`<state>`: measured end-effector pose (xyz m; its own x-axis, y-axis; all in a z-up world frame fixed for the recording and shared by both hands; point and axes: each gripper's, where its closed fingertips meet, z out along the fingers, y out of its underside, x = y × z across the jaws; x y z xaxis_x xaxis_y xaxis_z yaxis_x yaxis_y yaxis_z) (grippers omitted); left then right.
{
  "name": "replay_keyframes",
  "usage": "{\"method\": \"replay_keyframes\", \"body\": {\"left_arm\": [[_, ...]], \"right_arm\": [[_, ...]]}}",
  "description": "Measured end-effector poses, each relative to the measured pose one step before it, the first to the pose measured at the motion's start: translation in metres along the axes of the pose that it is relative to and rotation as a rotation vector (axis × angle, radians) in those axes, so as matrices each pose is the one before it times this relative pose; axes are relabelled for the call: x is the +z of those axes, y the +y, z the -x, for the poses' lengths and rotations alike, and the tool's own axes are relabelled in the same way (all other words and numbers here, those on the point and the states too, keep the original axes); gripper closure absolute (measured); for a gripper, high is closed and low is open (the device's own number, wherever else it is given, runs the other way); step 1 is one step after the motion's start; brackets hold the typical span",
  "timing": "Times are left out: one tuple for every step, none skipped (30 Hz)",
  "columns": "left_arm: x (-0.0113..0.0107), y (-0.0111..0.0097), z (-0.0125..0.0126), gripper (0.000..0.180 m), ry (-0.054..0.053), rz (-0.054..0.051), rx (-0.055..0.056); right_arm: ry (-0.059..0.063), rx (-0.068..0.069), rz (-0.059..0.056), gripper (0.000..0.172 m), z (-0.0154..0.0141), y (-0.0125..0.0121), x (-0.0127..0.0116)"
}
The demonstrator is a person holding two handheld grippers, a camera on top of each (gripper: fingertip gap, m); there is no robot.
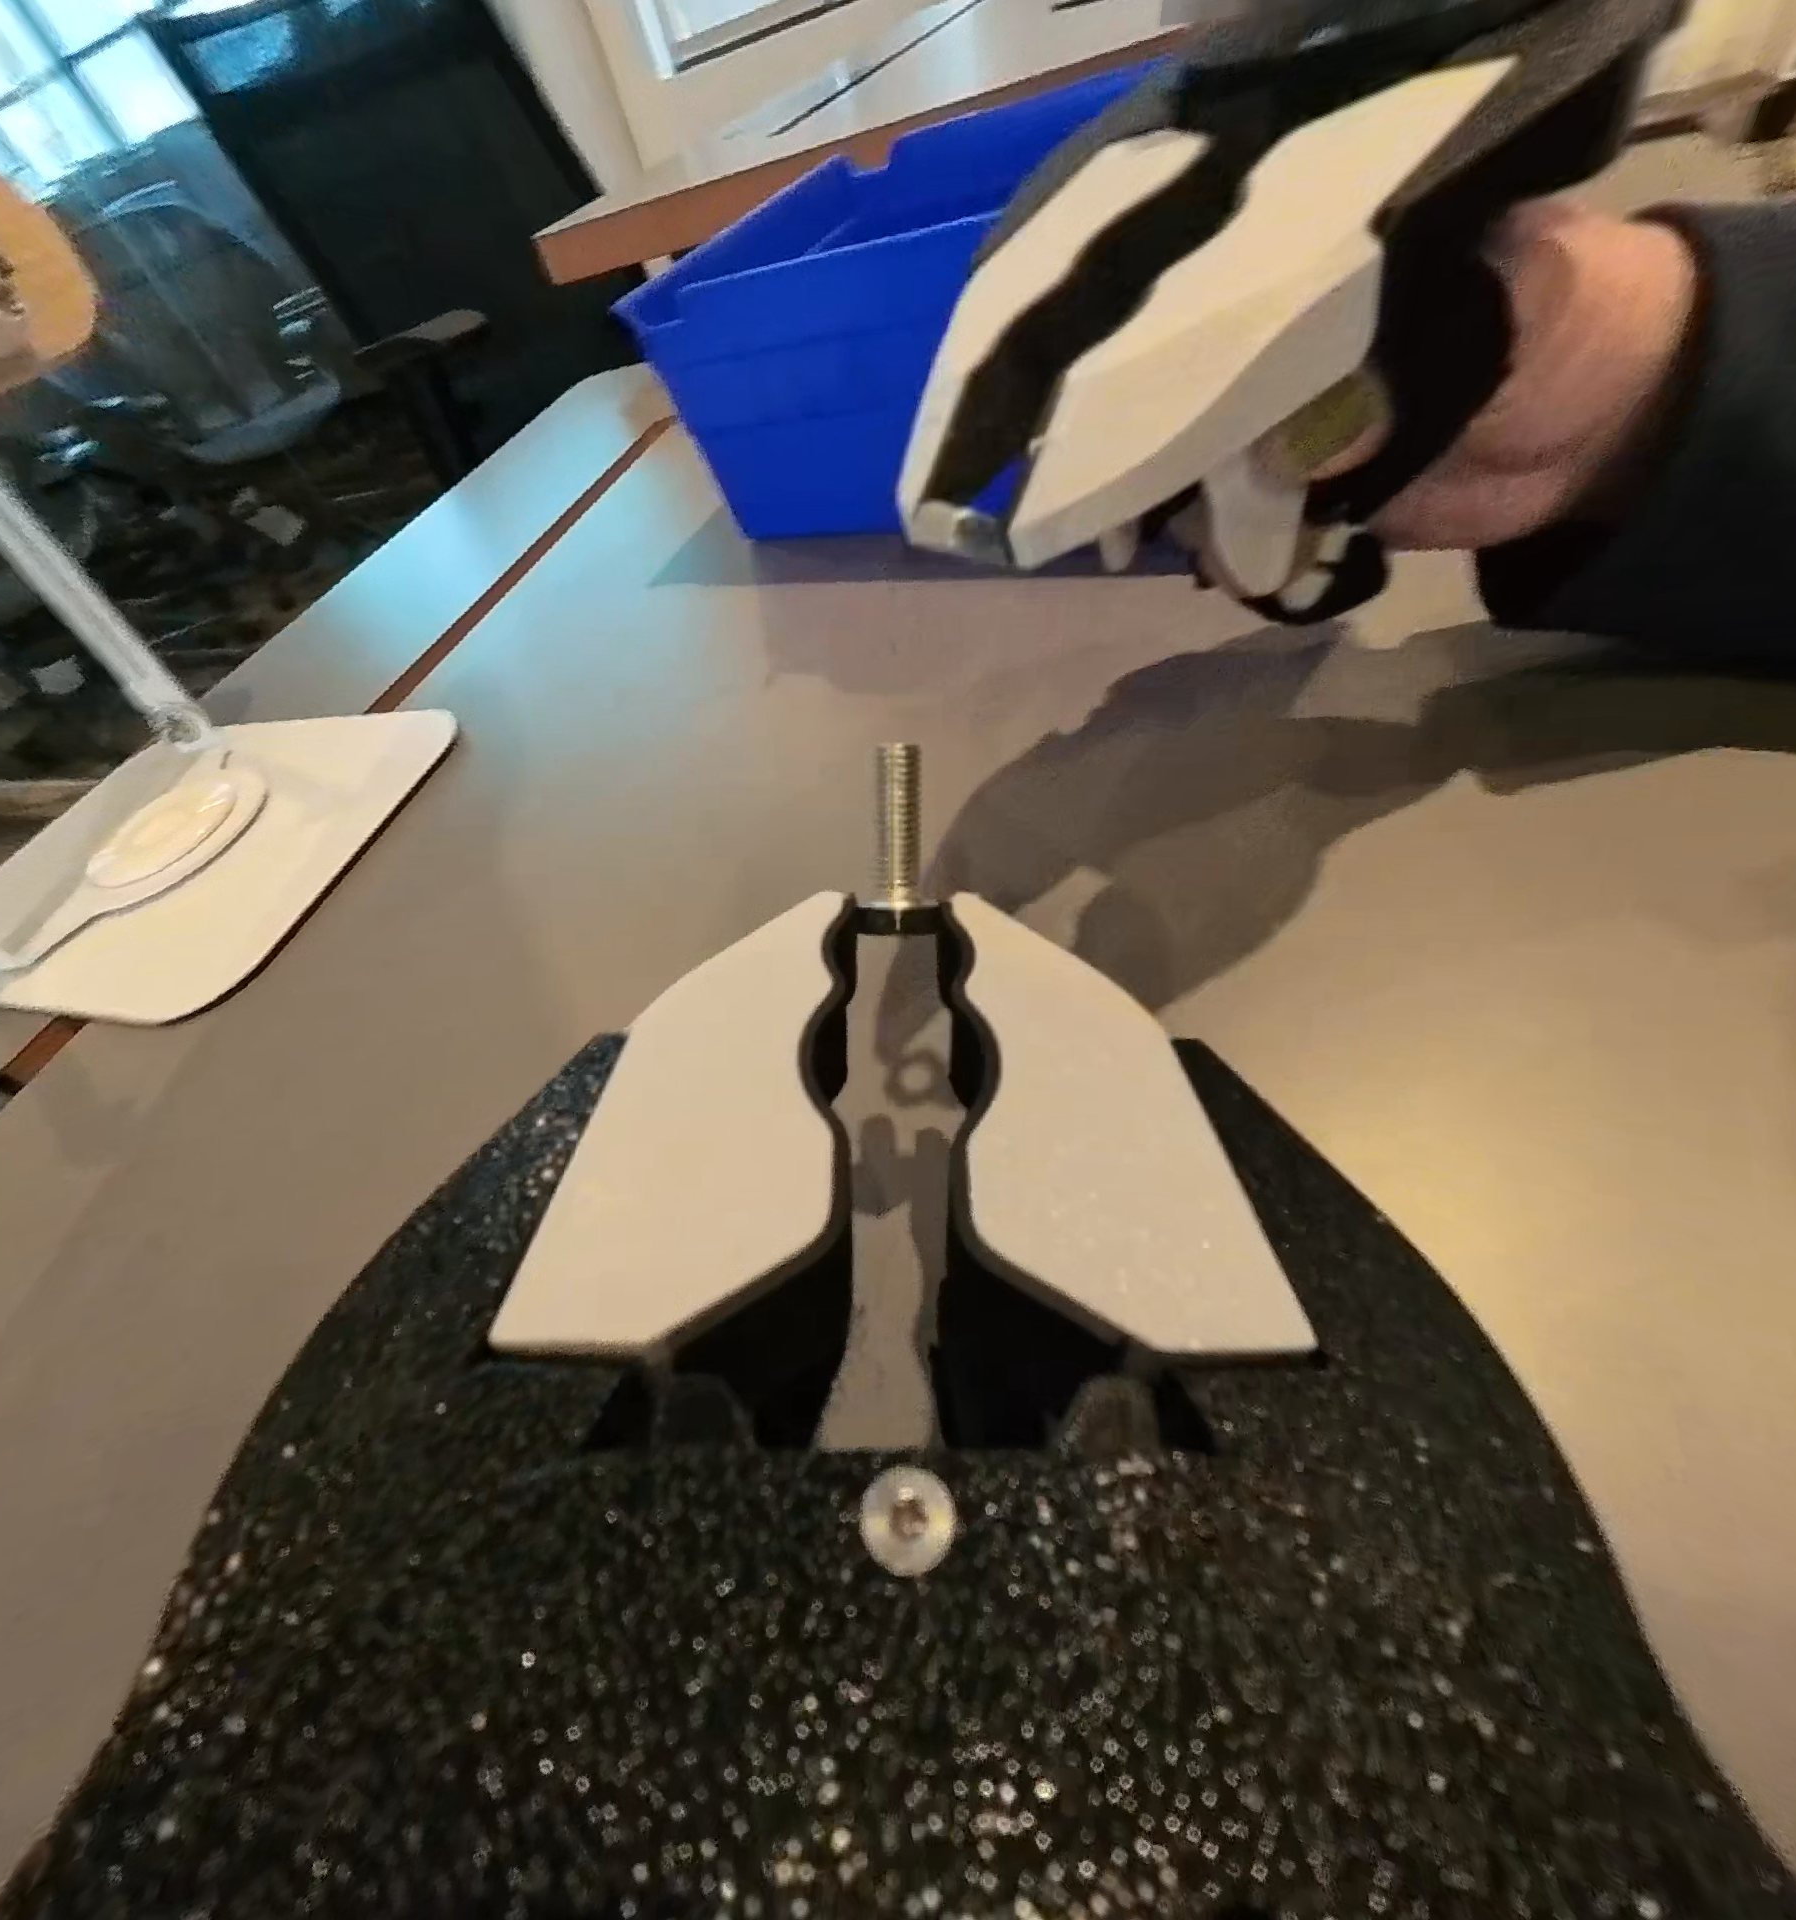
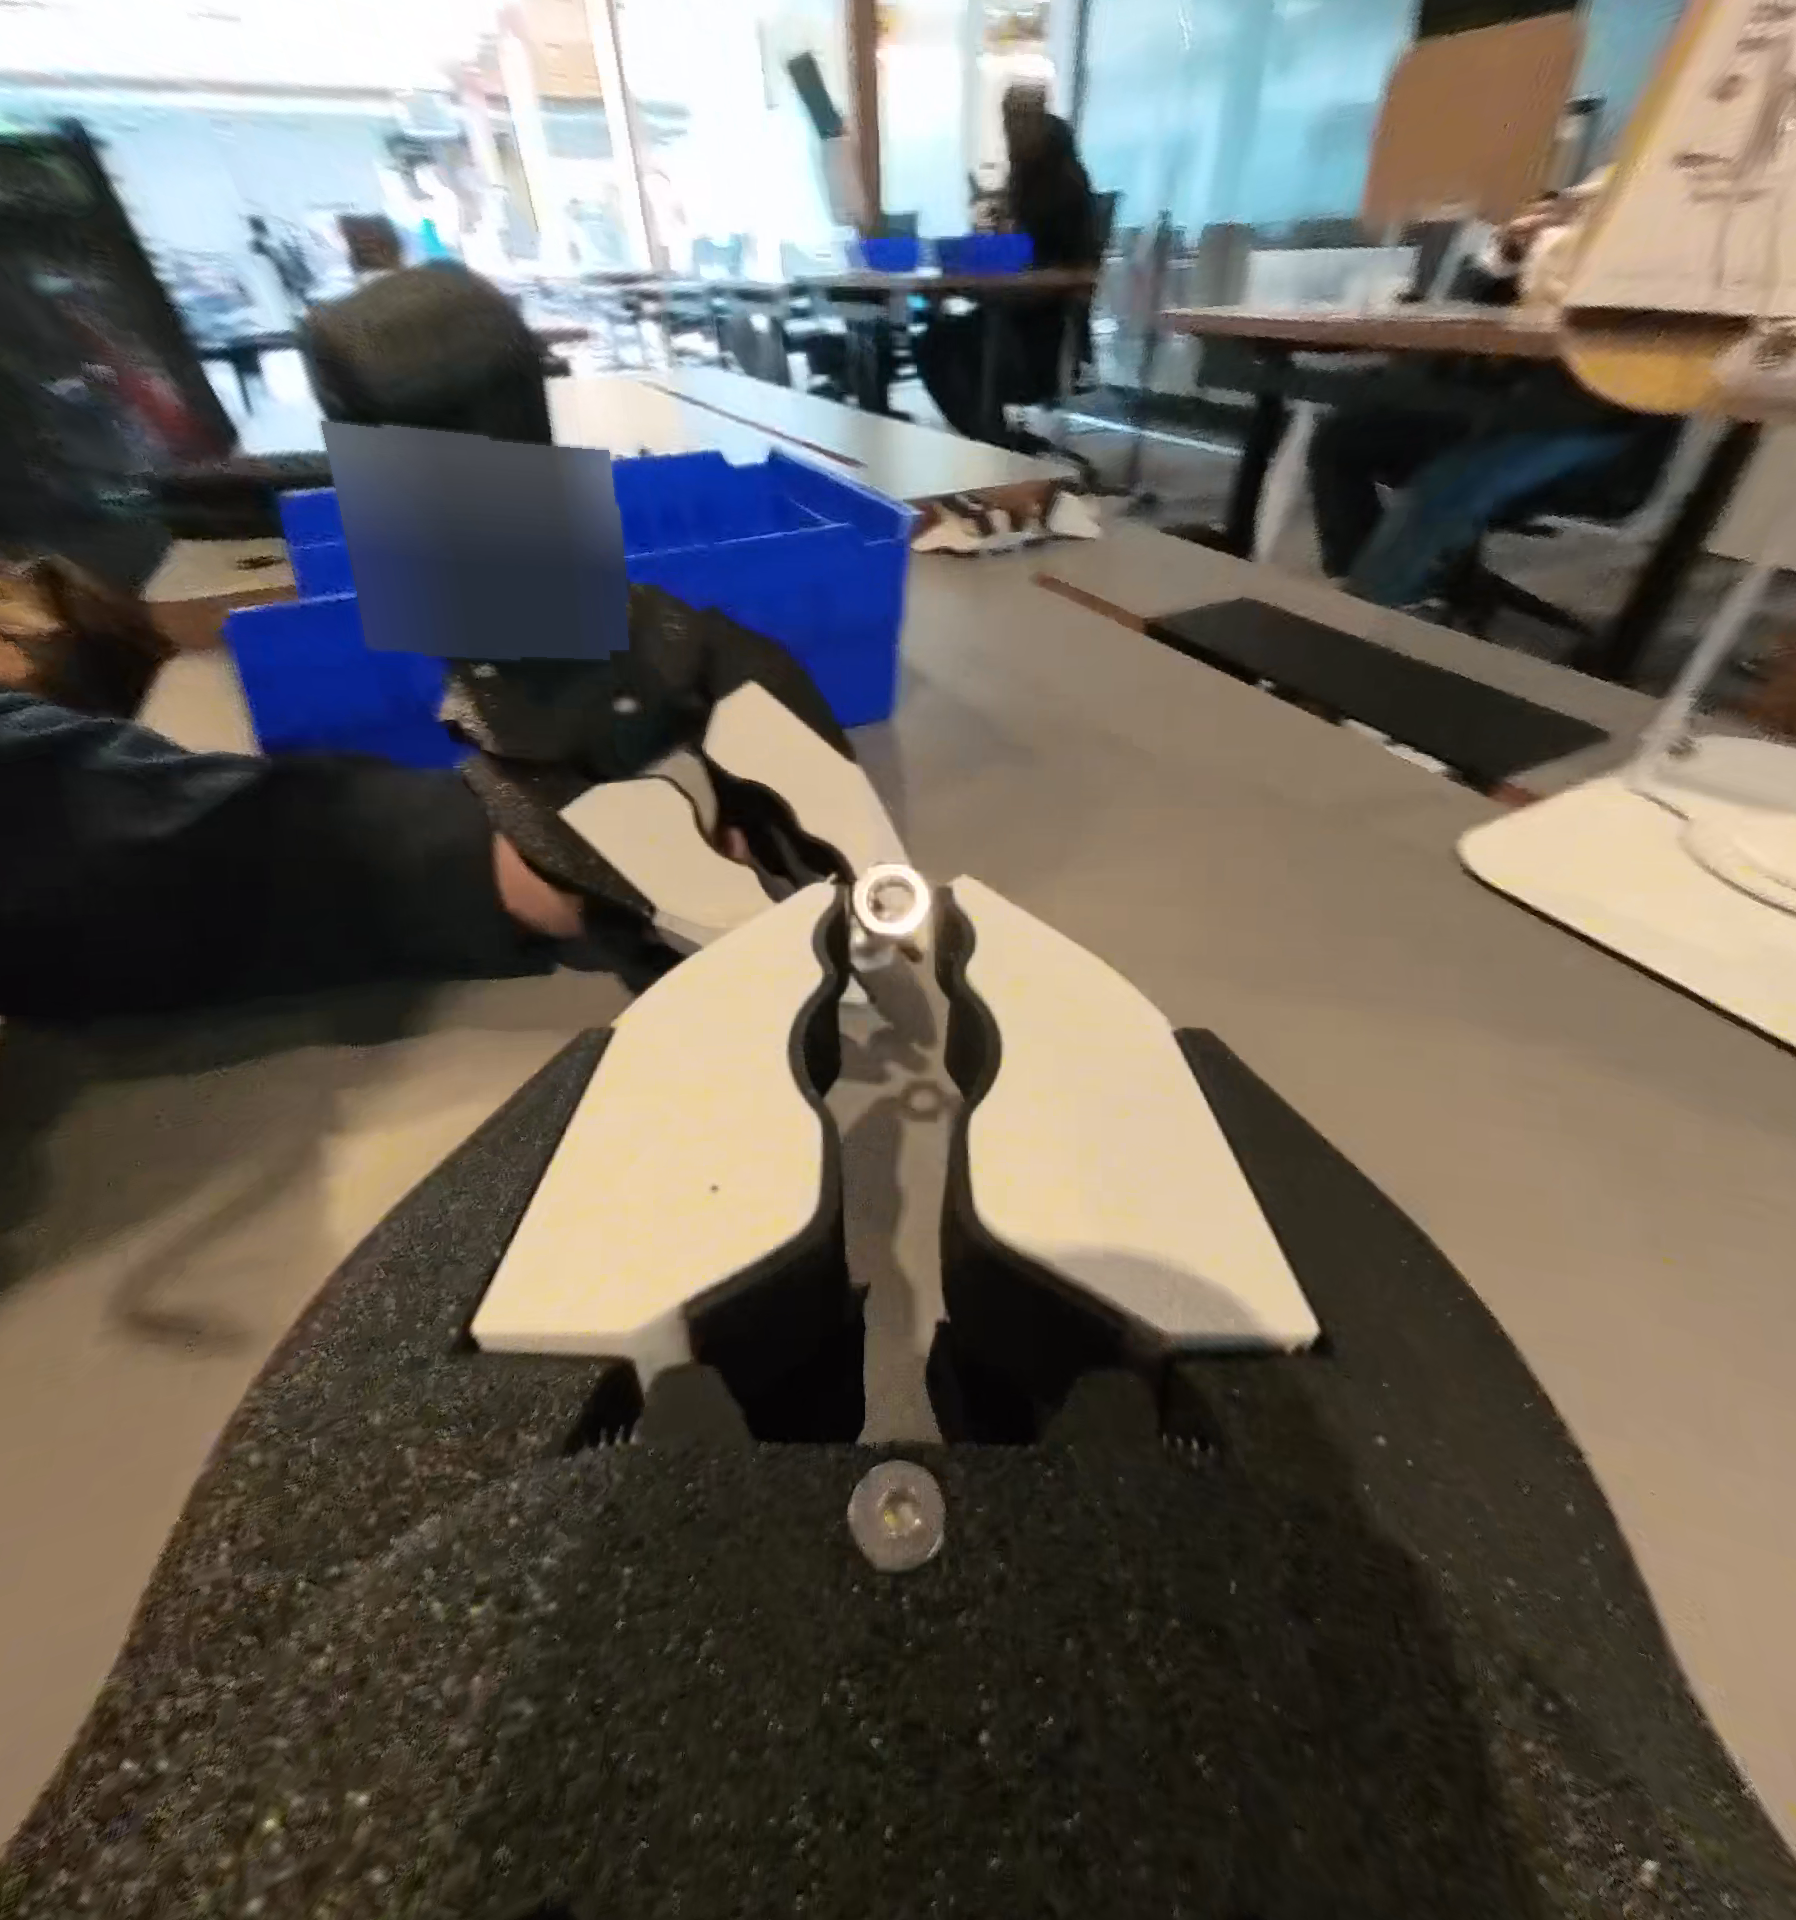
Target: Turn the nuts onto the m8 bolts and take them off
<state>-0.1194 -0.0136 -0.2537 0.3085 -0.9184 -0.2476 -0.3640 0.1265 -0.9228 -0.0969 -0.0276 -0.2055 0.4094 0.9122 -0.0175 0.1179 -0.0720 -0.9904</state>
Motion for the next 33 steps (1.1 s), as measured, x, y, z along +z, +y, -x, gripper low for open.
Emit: {"method": "replay_keyframes", "body": {"left_arm": [[0.00008, -0.00225, -0.00584, 0.167, 0.0368, -0.0139, 0.0058], [-0.00027, -0.00246, -0.00357, 0.167, 0.0221, -0.0155, 0.0022], [-0.00056, -0.00175, -0.00229, 0.167, 0.0173, -0.0128, -0.0016], [-0.00064, -0.00114, -0.00160, 0.167, 0.0161, -0.0092, -0.0060], [-0.00098, -0.00044, -0.00035, 0.167, 0.0079, -0.0058, -0.0046], [-0.00099, -0.00015, -0.00015, 0.167, 0.0057, -0.0035, -0.0020], [-0.00070, -0.00001, -0.00044, 0.167, 0.0078, -0.0021, -0.0007], [-0.00048, -0.00010, -0.00097, 0.167, 0.0093, -0.0024, 0.0014], [-0.00039, -0.00025, -0.00106, 0.167, 0.0090, -0.0031, 0.0025], [-0.00018, -0.00021, -0.00090, 0.167, 0.0067, -0.0021, 0.0015], [-0.00011, -0.00026, -0.00124, 0.167, 0.0087, -0.0022, 0.0021], [-0.00011, -0.00014, -0.00097, 0.167, 0.0075, -0.0015, 0.0009], [-0.00009, -0.00012, -0.00063, 0.167, 0.0050, -0.0014, -0.0002], [-0.00034, -0.00020, -0.00024, 0.167, 0.0012, -0.0024, 0.0005], [-0.00012, -0.00022, -0.00026, 0.167, 0.0006, -0.0018, 0.0009], [0.00019, 0.00021, -0.00035, 0.167, 0.0023, 0.0016, 0.0002], [0.00029, 0.00037, -0.00034, 0.167, 0.0029, 0.0031, 0.0005], [0.00011, -0.00002, -0.00051, 0.167, 0.0029, 0.0005, 0.0013], [-0.00005, -0.00013, -0.00028, 0.167, 0.0028, -0.0016, -0.0006], [-0.00040, -0.00063, -0.00020, 0.167, 0.0043, -0.0050, -0.0030], [-0.00048, -0.00093, -0.00008, 0.167, 0.0049, -0.0075, -0.0051], [-0.00065, -0.00113, -0.00028, 0.167, 0.0060, -0.0095, -0.0051], [-0.00067, -0.00127, -0.00096, 0.167, 0.0099, -0.0101, -0.0033], [-0.00055, -0.00073, -0.00042, 0.167, 0.0061, -0.0058, -0.0029], [-0.00046, -0.00052, -0.00069, 0.167, 0.0077, -0.0044, -0.0017], [-0.00041, -0.00040, -0.00069, 0.167, 0.0063, -0.0038, -0.0010], [-0.00023, -0.00028, -0.00071, 0.167, 0.0063, -0.0023, -0.0007], [-0.00005, -0.00019, -0.00040, 0.167, 0.0034, -0.0009, 0.0003], [0.00009, 0.00015, -0.00063, 0.167, 0.0031, 0.0011, 0.0016], [0.00022, 0.00023, -0.00057, 0.167, 0.0032, 0.0021, 0.0027], [0.00023, 0.00032, -0.00074, 0.167, 0.0038, 0.0031, 0.0029], [0.00028, 0.00019, -0.00069, 0.167, 0.0025, 0.0022, 0.0027], [0.00035, -0.00006, -0.00091, 0.167, 0.0048, 0.0001, 0.0022]], "right_arm": [[-0.0111, -0.0020, 0.0159, 0.157, 0.00230, 0.00220, 0.00162], [-0.0071, -0.0138, 0.0205, 0.157, 0.00189, 0.00320, 0.00170], [-0.0123, -0.0132, 0.0111, 0.157, 0.00292, 0.00158, 0.00133], [-0.0103, -0.0102, -0.0022, 0.157, 0.00268, -0.00109, 0.00058], [-0.0144, -0.0126, -0.0053, 0.157, 0.00311, -0.00164, -0.00012], [-0.0107, -0.0144, -0.0005, 0.157, 0.00248, -0.00115, -0.00043], [0.0064, -0.0112, 0.0083, 0.157, -0.00009, 0.00024, -0.00024], [0.0038, -0.0126, 0.0098, 0.157, 0.00023, 0.00080, 0.00022], [-0.0022, -0.0085, 0.0056, 0.157, 0.00092, 0.00064, 0.00064], [0.0038, -0.0015, 0.0052, 0.157, -0.00057, 0.00144, 0.00088], [-0.0069, 0.0026, 0.0064, 0.157, 0.00030, 0.00204, 0.00088], [-0.0170, 0.0068, -0.0012, 0.157, 0.00158, 0.00077, 0.00081], [-0.0119, 0.0110, -0.0078, 0.157, 0.00094, -0.00049, 0.00083], [-0.0148, 0.0084, -0.0044, 0.157, 0.00156, -0.00029, 0.00058], [-0.0031, 0.0036, 0.0024, 0.157, 0.00013, 0.00060, 0.00049], [0.0092, -0.0031, 0.0043, 0.157, -0.00150, 0.00127, 0.00019], [0.0051, -0.0030, 0.0029, 0.157, -0.00105, 0.00115, 0.00002], [-0.0061, 0.0030, -0.0005, 0.156, 0.00028, 0.00056, 0.00010], [-0.0091, 0.0058, -0.0041, 0.156, 0.00090, -0.00047, 0.00009], [-0.0083, -0.0014, -0.0068, 0.157, 0.00126, -0.00110, 0.00001], [-0.0048, -0.0066, -0.0039, 0.157, 0.00120, -0.00086, -0.00013], [0.0022, -0.0066, 0.0011, 0.157, -0.00003, -0.00007, -0.00013], [0.0017, -0.0037, 0.0015, 0.157, -0.00032, 0.00054, 0.00013], [-0.0099, 0.0025, -0.0077, 0.157, 0.00128, -0.00044, 0.00029], [-0.0162, 0.0063, -0.0089, 0.157, 0.00207, -0.00091, 0.00039], [-0.0072, 0.0046, -0.0044, 0.157, 0.00101, -0.00040, 0.00052], [-0.0042, -0.0008, -0.0028, 0.157, 0.00107, -0.00062, 0.00041], [-0.0044, -0.0057, 0.0000, 0.157, 0.00134, -0.00055, 0.00010], [0.0058, -0.0076, 0.0032, 0.157, 0.00008, -0.00012, 0.00025], [0.0122, -0.0090, 0.0021, 0.157, -0.00095, 0.00008, -0.00001], [0.0045, -0.0045, -0.0009, 0.157, -0.00020, -0.00014, -0.00003], [-0.0066, 0.0028, -0.0038, 0.157, 0.00101, -0.00046, 0.00008], [-0.0088, 0.0075, 0.0005, 0.157, 0.00088, 0.00032, 0.00044]]}}
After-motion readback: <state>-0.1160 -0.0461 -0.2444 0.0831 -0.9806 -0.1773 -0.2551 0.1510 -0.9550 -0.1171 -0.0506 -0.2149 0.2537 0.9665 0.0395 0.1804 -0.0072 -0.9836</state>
